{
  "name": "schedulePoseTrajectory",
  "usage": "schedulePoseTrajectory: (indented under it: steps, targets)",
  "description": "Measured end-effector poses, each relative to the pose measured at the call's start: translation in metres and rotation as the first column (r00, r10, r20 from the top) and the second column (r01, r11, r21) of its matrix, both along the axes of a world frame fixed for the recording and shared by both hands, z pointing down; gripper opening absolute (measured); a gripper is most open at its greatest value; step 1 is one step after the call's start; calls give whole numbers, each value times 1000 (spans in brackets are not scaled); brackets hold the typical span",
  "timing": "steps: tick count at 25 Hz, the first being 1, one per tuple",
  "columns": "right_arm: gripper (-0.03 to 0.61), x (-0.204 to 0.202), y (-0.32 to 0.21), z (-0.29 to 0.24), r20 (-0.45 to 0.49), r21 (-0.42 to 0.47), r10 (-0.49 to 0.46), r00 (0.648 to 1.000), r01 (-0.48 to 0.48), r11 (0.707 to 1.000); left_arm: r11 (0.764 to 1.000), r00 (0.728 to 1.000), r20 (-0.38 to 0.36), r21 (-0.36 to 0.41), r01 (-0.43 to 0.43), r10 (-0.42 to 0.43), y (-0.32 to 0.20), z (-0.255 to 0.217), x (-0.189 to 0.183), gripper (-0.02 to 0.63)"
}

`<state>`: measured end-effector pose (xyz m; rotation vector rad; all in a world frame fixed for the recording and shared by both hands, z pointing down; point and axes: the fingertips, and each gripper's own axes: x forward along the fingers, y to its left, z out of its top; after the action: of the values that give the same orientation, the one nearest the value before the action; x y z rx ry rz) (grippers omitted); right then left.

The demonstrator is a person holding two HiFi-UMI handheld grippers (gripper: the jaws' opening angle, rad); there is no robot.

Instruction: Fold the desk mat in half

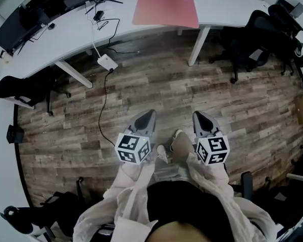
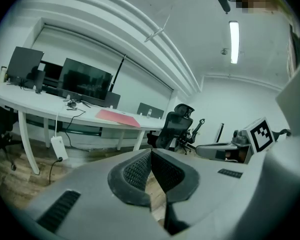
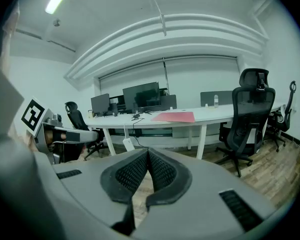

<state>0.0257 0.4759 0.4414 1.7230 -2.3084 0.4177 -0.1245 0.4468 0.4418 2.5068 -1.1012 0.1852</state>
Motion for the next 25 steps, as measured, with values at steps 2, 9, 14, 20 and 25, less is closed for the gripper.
schedulePoseTrajectory:
  steps: [2,9,14,20,25]
  targets:
    - [12,4,-4,2,0,-7,8,1000,-8,1000,1000,1000,2,-8,-8,8,-4,3,3,26]
    - [12,16,-57,7,-3,-14,22,1000,-22,1000,1000,1000,6,1,-4,4,-58,2,7,26]
    - [12,32,-117,3,-10,-14,-6,1000,6,1000,999,1000,-3,13,30,-30,-120,-6,17,26]
    - [12,56,-188,-2,-21,-9,-36,999,36,999,997,998,-9,36,62,-62,-186,-17,34,26]
    - [12,68,-240,-4,-26,0,-78,997,78,997,995,996,1,33,90,-90,-229,-15,47,26]
